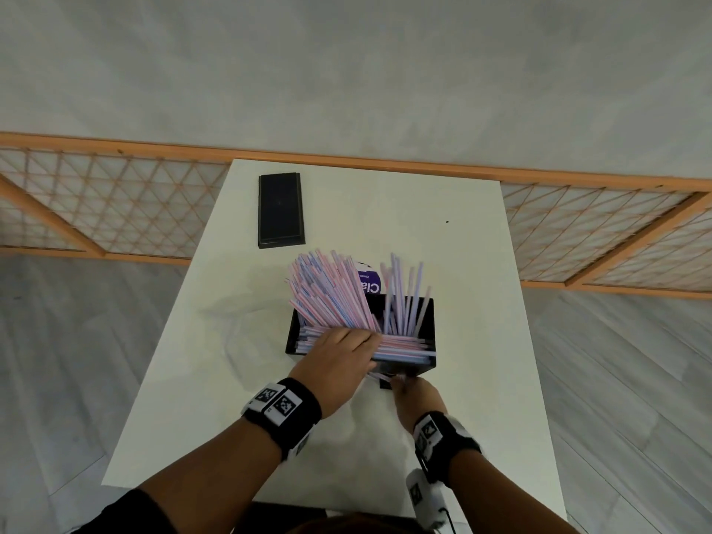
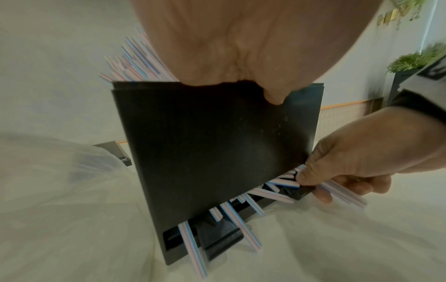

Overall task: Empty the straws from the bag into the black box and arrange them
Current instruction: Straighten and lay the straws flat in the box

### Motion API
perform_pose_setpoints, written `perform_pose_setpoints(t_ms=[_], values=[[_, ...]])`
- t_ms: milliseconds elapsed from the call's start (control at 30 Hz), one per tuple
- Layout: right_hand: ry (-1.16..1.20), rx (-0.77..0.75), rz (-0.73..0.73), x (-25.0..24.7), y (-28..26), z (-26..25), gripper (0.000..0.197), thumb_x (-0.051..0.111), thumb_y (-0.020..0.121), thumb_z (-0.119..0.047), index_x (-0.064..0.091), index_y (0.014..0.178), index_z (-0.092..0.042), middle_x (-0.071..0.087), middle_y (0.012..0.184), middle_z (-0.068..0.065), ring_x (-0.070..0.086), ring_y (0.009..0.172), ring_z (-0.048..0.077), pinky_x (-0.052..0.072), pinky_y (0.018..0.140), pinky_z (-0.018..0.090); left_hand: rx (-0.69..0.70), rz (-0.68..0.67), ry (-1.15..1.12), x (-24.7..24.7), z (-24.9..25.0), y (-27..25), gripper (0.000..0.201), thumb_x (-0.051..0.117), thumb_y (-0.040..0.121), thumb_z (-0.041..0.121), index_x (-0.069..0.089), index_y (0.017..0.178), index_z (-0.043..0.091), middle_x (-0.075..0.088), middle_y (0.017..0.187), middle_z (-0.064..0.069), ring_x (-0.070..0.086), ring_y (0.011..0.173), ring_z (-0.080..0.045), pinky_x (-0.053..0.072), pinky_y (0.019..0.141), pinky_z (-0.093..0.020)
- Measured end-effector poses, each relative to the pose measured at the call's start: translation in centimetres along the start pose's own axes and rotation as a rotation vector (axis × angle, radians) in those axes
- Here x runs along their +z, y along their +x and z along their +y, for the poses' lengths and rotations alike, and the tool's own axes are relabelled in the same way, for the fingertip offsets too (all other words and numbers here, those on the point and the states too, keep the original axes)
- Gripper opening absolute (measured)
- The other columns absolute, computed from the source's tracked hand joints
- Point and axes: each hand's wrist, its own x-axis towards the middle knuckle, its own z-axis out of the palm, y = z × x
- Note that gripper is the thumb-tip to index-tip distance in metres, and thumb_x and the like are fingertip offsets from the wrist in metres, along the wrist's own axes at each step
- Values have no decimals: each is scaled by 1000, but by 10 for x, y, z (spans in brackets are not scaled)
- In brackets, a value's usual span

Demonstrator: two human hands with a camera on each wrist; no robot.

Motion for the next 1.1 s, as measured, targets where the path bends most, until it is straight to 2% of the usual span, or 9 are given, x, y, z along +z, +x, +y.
perform_pose_setpoints(t_ms=[300,433,567,667,800,867,967,1033,1100], values=[[-293,-100,-36,0,-31,38,43,26,107,-40,64,112,-21,68,118,5,65,110,28,50,90,36,-13,-57,-3,0,-2,0,53,30,104,41,52,145,16,60,137,0,58,117,-25,50,102,-42],[-293,-128,-120,4,-51,67,41,26,106,-40,62,117,-22,66,120,6,63,113,27,48,93,34,11,-1,-5,-1,-1,0,43,47,102,34,55,140,14,63,131,-2,61,111,-27,52,98,-43],[-379,-185,-314,3,-73,90,40,32,105,-39,64,118,-18,64,126,9,61,116,29,46,92,33,-18,-16,-10,-4,-1,3,44,49,102,35,56,140,14,63,132,-2,61,113,-27,52,98,-42],[-389,-257,-378,-6,-93,99,33,35,104,-40,63,108,-23,54,109,6,62,107,29,46,87,32,-44,-83,-72,-11,0,6,54,38,103,42,54,145,10,61,139,-7,59,121,-30,47,105,-42],[-313,-435,-198,-42,-107,83,34,33,102,-50,57,97,-28,48,94,-7,60,91,19,48,82,31,-182,-179,-431,-43,0,7,57,31,111,44,34,159,14,39,161,-4,34,147,-18,22,120,-26],[-275,-526,-102,-68,-108,62,35,32,103,-50,57,95,-27,46,92,-8,58,88,20,48,81,34,-277,-132,-587,-64,-3,6,55,29,111,44,34,160,18,39,162,0,32,149,-11,20,121,-24],[-292,-642,113,-107,-106,18,29,37,103,-45,57,96,-25,53,93,-1,57,84,24,50,74,41,-411,42,-793,-87,-19,2,53,30,109,51,49,150,24,58,147,6,51,137,-7,35,117,-31],[-399,-755,315,-129,-102,-15,15,51,100,-31,59,97,-19,60,91,4,61,78,28,52,63,41,-552,209,-1004,-98,-31,0,45,32,110,46,60,135,22,72,124,5,67,115,-6,49,101,-29],[-459,-751,309,-147,-92,-47,7,52,101,-21,57,104,-17,60,98,6,61,83,30,50,63,40,-757,332,-1257,-110,-44,-2,44,31,112,40,65,124,16,77,108,-1,72,97,-14,55,84,-27]])
